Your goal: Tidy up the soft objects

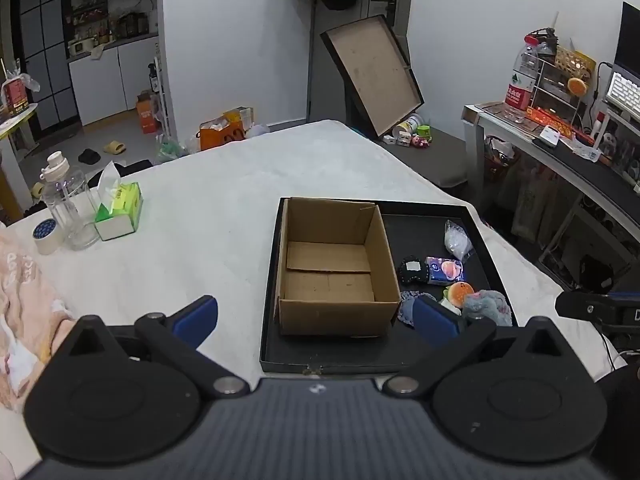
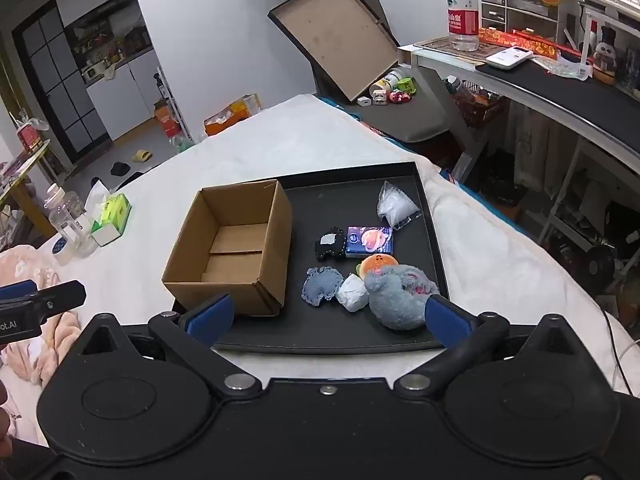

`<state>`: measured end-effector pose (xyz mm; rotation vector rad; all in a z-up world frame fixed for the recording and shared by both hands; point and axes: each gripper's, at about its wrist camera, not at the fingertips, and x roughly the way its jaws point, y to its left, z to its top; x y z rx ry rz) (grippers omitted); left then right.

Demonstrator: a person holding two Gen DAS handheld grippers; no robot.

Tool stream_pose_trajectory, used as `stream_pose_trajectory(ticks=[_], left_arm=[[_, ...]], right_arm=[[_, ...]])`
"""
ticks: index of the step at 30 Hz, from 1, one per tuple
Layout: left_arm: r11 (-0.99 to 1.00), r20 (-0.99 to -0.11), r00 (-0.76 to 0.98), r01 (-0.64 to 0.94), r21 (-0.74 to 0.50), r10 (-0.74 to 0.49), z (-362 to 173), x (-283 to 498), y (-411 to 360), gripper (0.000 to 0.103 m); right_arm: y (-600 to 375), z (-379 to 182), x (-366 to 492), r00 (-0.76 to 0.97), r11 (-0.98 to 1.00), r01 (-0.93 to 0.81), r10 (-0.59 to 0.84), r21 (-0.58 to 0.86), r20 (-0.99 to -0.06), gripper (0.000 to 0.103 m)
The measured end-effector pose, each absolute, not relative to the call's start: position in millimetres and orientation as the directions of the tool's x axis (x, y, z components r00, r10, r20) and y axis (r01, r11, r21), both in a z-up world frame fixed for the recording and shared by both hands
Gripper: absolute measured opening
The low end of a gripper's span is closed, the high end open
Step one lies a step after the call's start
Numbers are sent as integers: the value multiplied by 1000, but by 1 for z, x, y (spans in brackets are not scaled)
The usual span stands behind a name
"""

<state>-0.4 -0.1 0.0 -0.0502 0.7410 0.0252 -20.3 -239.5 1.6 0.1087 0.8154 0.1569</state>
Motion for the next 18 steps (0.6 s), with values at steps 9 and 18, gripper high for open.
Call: stream_pose_trajectory(ticks=[9,18], left_arm=[[998,-678,735,-54,-23,24,3,-4,-8,103],[999,-688,726,-42,-31,9,5,-6,0,103]], right_arm=[[-237,4,-23,663,984,-93,177,154,-728,103],[-234,5,-31,676,985,-98,169,140,-717,103]])
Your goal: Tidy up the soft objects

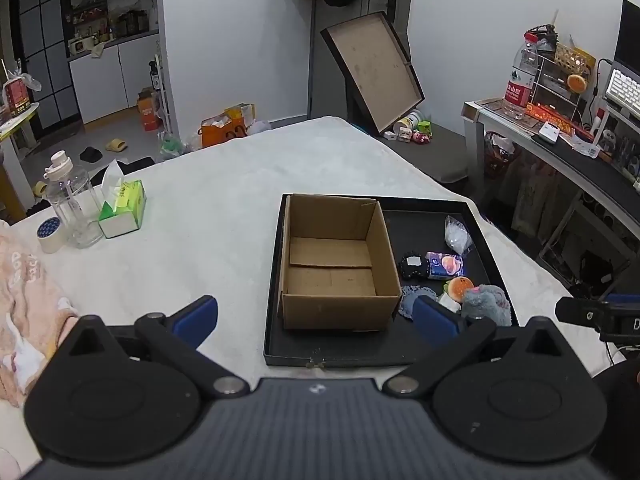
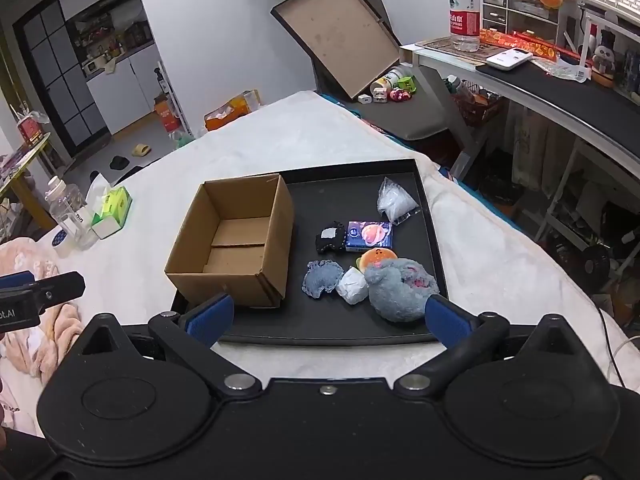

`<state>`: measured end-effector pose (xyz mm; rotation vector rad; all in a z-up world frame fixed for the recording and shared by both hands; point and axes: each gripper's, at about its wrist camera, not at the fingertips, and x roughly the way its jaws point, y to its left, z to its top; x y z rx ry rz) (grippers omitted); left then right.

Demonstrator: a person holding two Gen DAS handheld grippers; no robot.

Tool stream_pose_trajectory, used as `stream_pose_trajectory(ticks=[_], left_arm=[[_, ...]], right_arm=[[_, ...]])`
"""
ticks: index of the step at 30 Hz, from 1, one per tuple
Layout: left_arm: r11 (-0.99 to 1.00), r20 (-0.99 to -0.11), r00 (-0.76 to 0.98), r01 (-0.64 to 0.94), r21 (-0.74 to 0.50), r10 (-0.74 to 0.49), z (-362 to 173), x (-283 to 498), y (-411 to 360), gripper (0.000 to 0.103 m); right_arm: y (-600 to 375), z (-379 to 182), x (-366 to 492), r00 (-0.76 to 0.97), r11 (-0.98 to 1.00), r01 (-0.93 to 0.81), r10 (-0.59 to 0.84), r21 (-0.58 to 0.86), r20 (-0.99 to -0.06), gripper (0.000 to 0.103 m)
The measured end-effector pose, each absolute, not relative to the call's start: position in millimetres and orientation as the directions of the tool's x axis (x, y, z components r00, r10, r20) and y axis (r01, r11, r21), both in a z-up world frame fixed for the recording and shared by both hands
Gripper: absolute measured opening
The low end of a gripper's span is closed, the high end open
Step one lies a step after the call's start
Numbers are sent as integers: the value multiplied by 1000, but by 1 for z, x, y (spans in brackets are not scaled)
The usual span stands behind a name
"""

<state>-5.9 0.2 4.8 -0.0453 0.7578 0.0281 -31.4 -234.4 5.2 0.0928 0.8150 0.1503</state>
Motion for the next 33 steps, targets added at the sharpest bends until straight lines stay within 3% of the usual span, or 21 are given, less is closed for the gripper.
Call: stream_pose_trajectory(ticks=[33], left_arm=[[999,-668,744,-39,-24,12,21,-17,-4,103]], right_arm=[[-246,12,-39,688,988,-78,149,132,-711,103]])
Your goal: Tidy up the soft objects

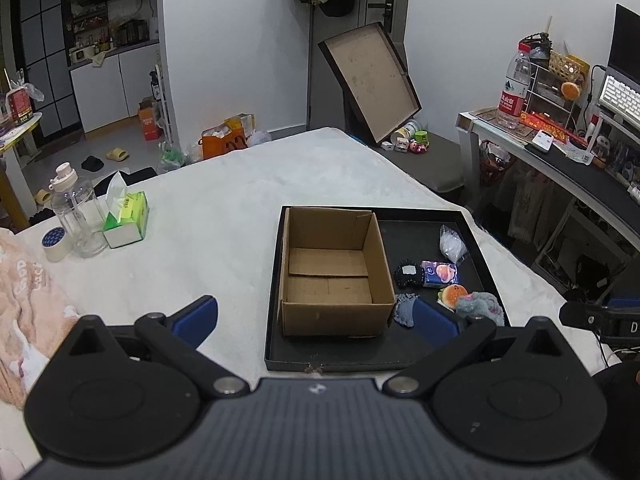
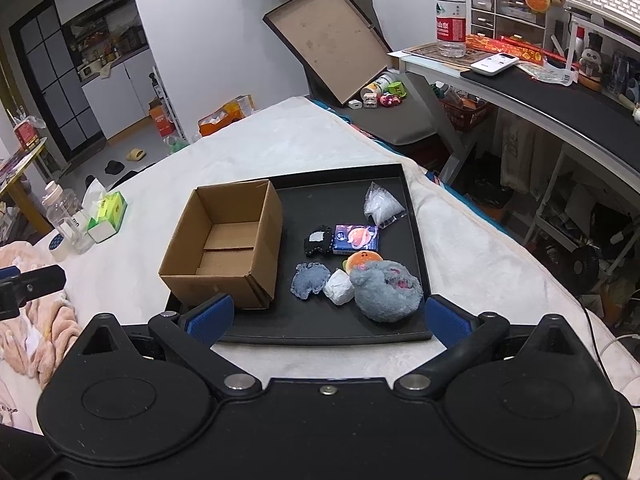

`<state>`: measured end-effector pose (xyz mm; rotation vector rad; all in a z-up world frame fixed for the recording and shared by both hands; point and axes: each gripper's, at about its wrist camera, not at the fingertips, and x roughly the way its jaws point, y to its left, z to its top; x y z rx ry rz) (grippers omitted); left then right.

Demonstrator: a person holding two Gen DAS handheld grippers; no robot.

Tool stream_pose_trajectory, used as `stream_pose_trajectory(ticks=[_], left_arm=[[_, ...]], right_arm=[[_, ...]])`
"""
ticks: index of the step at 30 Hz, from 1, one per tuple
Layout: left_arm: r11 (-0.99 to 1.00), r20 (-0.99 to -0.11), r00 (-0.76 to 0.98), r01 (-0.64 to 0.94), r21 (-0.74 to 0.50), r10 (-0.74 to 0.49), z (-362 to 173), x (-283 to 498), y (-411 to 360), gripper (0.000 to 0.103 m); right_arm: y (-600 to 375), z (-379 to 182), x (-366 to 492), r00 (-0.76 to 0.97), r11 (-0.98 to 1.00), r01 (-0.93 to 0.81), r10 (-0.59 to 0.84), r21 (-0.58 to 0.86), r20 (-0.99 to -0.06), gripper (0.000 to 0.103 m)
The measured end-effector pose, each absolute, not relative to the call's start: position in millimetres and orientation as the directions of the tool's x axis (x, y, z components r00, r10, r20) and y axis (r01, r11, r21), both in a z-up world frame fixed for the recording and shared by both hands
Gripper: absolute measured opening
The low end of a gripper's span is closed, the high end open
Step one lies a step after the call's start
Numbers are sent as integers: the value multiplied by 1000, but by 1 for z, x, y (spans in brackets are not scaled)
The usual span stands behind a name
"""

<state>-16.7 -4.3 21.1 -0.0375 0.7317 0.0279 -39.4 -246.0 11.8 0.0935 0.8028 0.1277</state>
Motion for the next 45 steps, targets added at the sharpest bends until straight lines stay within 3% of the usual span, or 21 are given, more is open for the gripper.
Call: stream_pose_trajectory(ticks=[45], left_arm=[[998,-672,740,-53,-15,29,23,-17,-1,103]], right_arm=[[-254,4,-39,695,989,-64,141,134,-705,103]])
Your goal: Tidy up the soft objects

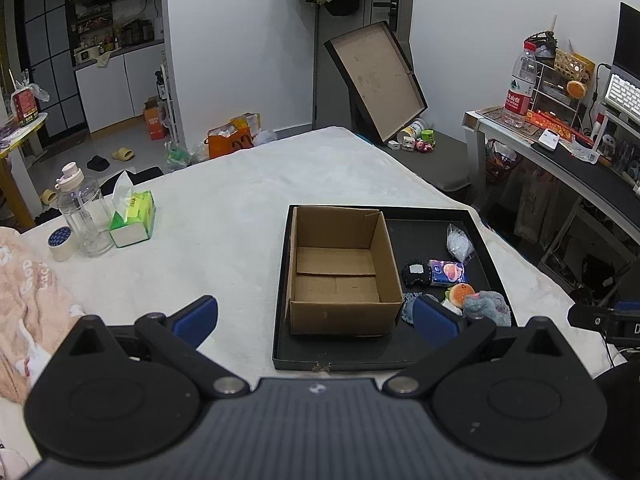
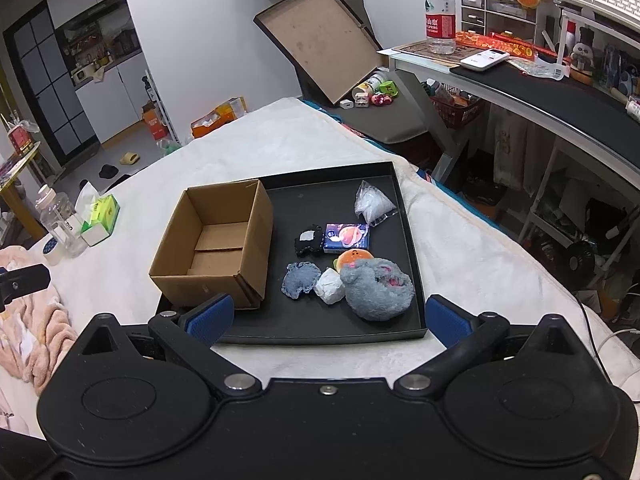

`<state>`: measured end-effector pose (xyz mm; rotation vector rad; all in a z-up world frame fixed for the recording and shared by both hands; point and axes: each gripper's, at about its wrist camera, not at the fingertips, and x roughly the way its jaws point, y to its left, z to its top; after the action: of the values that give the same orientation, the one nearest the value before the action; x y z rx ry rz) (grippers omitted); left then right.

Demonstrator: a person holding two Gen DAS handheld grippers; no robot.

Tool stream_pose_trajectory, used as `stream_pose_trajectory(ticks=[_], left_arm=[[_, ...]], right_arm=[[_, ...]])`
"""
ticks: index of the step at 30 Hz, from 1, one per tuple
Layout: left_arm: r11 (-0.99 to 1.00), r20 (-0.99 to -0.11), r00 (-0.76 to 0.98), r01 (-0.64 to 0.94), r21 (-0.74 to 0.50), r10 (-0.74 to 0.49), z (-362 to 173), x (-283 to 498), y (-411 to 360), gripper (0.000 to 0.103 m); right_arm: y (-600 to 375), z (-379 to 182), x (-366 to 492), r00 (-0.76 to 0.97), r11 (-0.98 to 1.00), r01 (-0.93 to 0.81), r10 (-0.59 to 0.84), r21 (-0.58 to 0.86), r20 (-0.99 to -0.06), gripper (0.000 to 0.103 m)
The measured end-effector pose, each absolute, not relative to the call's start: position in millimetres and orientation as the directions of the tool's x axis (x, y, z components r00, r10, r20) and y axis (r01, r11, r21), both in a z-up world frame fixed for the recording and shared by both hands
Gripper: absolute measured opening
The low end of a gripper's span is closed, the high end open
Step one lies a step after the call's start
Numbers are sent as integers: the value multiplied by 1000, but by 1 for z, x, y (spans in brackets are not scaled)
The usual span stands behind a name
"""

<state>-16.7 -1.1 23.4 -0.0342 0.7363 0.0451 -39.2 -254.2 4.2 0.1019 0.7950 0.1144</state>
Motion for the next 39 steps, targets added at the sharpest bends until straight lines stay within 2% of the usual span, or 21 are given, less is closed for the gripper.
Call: stream_pose_trajectory(ticks=[21,27,39], left_arm=[[998,-668,744,-62,-27,28,14,0,5,103],[993,-668,742,-113,-37,59,4,11,14,103],[990,-690,722,-128,-67,47,-23,38,23,101]], right_arm=[[-254,-7,-29,703,983,-102,180,154,-688,103],[-260,-19,-18,693,982,-84,180,170,-699,103],[-275,-48,8,666,978,-22,171,210,-726,103]])
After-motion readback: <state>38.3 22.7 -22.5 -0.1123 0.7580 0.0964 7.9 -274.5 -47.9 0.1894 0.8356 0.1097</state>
